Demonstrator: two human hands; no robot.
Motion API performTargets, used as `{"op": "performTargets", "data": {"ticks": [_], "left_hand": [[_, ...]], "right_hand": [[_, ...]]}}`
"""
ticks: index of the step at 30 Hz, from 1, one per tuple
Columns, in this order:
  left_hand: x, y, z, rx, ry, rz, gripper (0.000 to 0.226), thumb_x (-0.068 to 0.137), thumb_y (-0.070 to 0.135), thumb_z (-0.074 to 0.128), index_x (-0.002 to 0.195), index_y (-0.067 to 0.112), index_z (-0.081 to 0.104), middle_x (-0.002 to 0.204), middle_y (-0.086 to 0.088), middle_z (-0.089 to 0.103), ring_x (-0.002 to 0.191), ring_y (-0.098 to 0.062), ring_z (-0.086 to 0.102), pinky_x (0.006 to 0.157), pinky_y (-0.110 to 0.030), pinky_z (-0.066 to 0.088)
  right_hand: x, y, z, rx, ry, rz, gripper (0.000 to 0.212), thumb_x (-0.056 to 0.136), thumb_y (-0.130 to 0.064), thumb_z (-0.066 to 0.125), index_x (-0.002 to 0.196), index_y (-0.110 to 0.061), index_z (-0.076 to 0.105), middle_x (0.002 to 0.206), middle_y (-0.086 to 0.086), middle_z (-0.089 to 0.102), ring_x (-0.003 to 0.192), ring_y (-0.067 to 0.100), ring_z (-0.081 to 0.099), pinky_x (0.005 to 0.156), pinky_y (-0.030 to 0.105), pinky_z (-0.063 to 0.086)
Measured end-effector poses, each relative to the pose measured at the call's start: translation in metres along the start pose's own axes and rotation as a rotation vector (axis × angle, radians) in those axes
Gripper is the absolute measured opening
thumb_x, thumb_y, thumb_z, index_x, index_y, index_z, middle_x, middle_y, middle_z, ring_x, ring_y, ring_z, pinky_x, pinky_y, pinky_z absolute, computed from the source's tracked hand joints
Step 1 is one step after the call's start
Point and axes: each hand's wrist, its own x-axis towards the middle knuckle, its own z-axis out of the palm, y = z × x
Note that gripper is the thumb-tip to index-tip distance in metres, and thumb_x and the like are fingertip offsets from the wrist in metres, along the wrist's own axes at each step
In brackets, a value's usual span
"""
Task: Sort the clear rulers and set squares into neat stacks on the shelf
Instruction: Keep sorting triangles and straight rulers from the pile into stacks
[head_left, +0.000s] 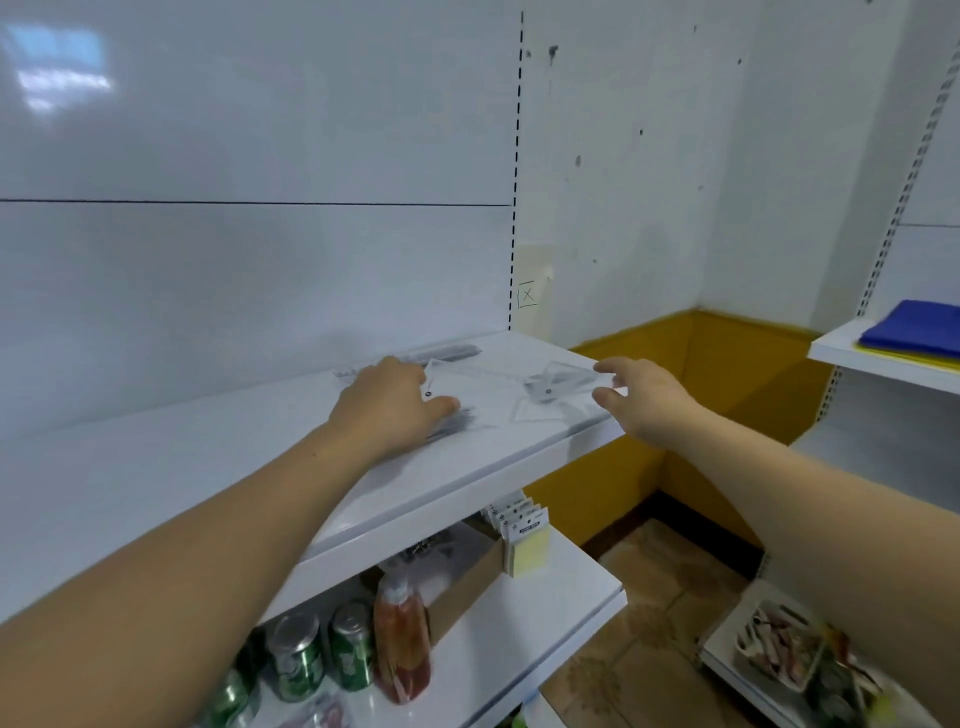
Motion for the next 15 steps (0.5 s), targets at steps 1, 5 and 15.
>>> {"op": "performTargets", "data": {"ticks": [1,5,15], "left_hand": [[0.004,0.001,0.003,-0.005,-0.012,-0.004,0.058,0.085,0.057,0.054,0.122,0.012,0.058,0.133,-0.008,0.051,0.114,-0.028,0.052,0.092,-0.038,0.045],[0.016,0.002,0.014,-0.003,-0.048,-0.041,0.056,0.085,0.058,0.054,0.115,0.012,0.06,0.124,-0.005,0.056,0.107,-0.023,0.055,0.085,-0.034,0.044],[0.037,0.032,0.03,0.017,-0.017,-0.164,0.059,0.086,0.056,0.053,0.131,0.018,0.051,0.14,-0.002,0.047,0.123,-0.022,0.047,0.1,-0.037,0.04]], "right_hand": [[0.008,0.003,0.002,-0.013,-0.023,0.003,0.043,0.095,-0.037,0.049,0.137,-0.029,0.043,0.136,0.006,0.048,0.119,0.028,0.048,0.097,0.041,0.046],[0.04,0.017,0.009,-0.056,-0.132,-0.015,0.042,0.095,-0.039,0.048,0.136,-0.033,0.043,0.142,0.007,0.041,0.125,0.029,0.043,0.102,0.044,0.042],[0.108,0.038,0.024,-0.126,-0.383,-0.171,0.051,0.095,-0.042,0.044,0.144,-0.033,0.032,0.15,0.007,0.03,0.138,0.028,0.029,0.113,0.041,0.025]]}}
